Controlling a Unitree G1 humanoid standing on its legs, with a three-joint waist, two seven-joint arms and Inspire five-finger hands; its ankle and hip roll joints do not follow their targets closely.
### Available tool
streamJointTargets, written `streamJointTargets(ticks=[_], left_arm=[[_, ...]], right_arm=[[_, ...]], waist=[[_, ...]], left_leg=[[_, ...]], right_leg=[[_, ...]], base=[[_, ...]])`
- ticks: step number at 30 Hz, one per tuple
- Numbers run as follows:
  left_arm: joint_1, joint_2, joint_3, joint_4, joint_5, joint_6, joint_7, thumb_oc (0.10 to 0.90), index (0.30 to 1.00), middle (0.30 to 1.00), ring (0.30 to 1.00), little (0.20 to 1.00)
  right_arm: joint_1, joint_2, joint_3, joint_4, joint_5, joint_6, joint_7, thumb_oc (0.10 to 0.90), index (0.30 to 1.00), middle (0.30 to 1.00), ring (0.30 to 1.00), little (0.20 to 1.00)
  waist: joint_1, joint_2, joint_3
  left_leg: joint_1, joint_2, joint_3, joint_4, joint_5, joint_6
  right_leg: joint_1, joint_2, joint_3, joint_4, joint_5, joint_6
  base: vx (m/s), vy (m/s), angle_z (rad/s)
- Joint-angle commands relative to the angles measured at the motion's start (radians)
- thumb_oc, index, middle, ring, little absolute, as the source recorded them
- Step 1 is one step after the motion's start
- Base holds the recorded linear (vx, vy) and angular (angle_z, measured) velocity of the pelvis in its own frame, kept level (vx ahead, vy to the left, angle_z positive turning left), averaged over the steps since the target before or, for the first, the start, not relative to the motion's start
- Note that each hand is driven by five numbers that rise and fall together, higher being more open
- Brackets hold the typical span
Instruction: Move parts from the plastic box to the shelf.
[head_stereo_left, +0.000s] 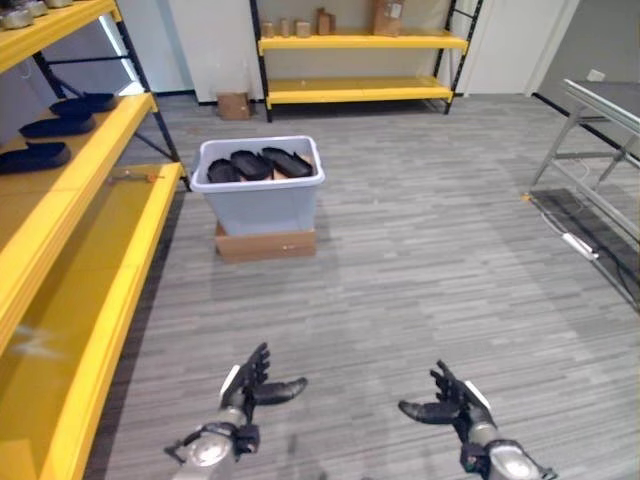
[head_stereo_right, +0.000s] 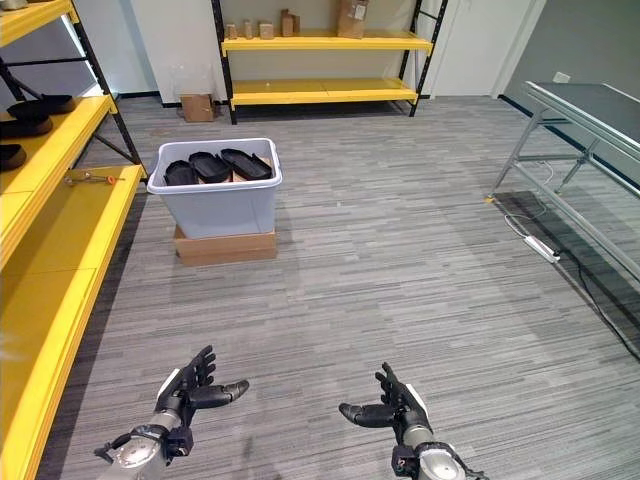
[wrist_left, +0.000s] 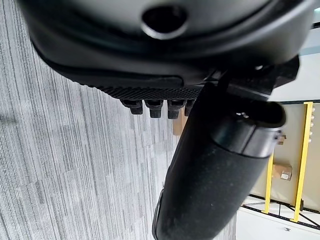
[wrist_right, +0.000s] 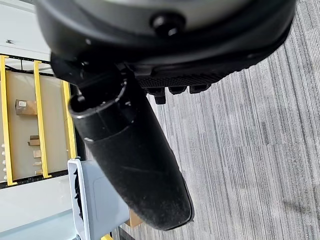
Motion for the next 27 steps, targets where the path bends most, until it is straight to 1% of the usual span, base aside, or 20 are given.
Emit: streamJointTargets(ticks=[1,27], left_arm=[[-0.085,-0.007,0.021,-0.042,-0.015,-0.099,0.004,0.900,1.000,1.000,1.000,1.000],[-0.091,-0.005,0.008,-0.027,-0.005,-0.096,-0.004,0.900,1.000,1.000,1.000,1.000]], right_arm=[[-0.055,-0.027,-0.029,-0.056,0.004,-0.100,0.000,0.900,1.000,1.000,1.000,1.000],[-0.054,-0.025,-0.030,-0.052,0.000,-0.101,-0.001,0.900,1.000,1.000,1.000,1.000]], waist=[[0.000,-0.006,-0.073],[-0.002,-0.005,-0.070]], left_leg=[[-0.028,0.019,-0.025,-0.003,0.010,-0.030],[-0.021,0.020,-0.031,-0.003,0.003,-0.031]], right_leg=[[-0.022,0.016,0.034,0.033,0.030,0.053],[-0.017,0.010,0.016,0.034,0.021,0.051]], base=[[0.00,0.000,0.00],[0.00,0.000,0.00]])
